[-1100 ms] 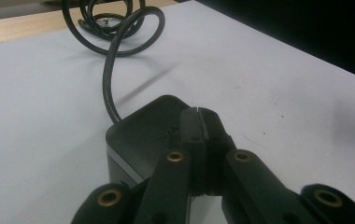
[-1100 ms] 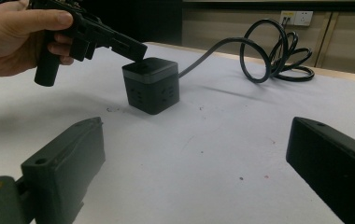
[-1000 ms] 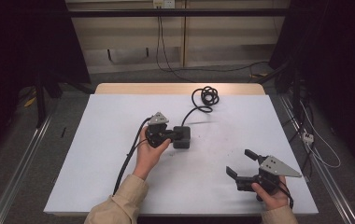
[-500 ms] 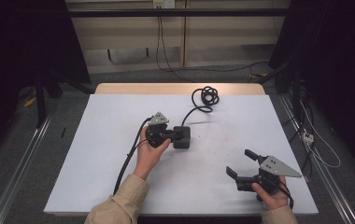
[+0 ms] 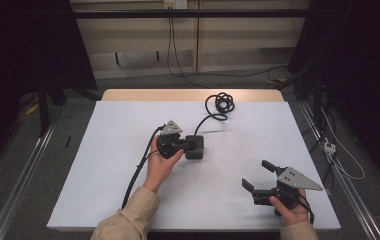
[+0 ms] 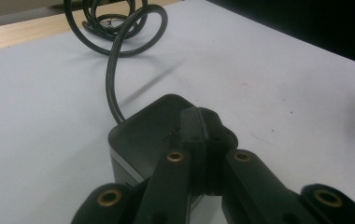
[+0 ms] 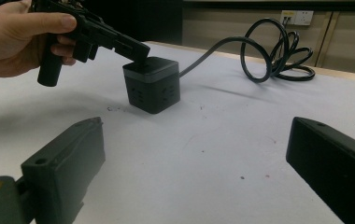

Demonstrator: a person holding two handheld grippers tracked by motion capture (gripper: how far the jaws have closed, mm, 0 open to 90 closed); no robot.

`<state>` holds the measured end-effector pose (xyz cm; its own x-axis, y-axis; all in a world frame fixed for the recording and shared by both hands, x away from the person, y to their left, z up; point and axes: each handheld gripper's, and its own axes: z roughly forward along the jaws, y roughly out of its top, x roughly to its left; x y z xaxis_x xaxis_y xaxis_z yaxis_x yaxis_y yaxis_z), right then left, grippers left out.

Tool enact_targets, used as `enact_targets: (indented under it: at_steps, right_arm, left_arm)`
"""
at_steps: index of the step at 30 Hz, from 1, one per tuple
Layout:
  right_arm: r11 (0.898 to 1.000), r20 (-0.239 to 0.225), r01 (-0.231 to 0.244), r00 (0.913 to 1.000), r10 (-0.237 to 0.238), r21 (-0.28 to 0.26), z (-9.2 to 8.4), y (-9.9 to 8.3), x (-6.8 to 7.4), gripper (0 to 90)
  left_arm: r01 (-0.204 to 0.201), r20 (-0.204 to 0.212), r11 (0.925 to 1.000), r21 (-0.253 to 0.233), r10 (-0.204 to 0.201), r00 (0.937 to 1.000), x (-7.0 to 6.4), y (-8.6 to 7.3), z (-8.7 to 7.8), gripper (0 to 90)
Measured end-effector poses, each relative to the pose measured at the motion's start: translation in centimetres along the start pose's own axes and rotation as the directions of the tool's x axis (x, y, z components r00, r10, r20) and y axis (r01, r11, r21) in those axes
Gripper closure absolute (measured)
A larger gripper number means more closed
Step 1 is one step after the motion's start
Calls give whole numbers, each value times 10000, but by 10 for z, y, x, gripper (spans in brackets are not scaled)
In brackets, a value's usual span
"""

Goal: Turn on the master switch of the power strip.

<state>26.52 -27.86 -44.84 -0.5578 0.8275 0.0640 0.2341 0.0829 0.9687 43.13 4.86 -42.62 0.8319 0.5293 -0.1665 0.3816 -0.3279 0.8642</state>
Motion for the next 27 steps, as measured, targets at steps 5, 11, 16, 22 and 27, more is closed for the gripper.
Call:
enact_targets:
  at_steps: [5,11,16,22,27]
  right_arm:
    - [10000,-4,-3,10000,3,8,0,0,0,40]
    - [10000,-8,23,10000,-23,2,0,0,1,40]
    - [10000,-11,36,10000,-36,4,1,0,1,40]
    - [10000,8,8,10000,-8,-3,0,0,1,40]
    - [10000,-6,25,10000,-25,15,0,0,1,40]
  left_arm:
    - [-18,0,10000,30,18,10000,0,0,0,900]
    - [-37,-20,10000,57,37,10000,0,0,0,900]
    - [-123,-76,9999,58,123,9999,-1,0,1,900]
    - [-127,-147,9999,114,129,9998,-3,0,1,900]
    - [-95,-132,9999,137,97,9999,-2,0,1,900]
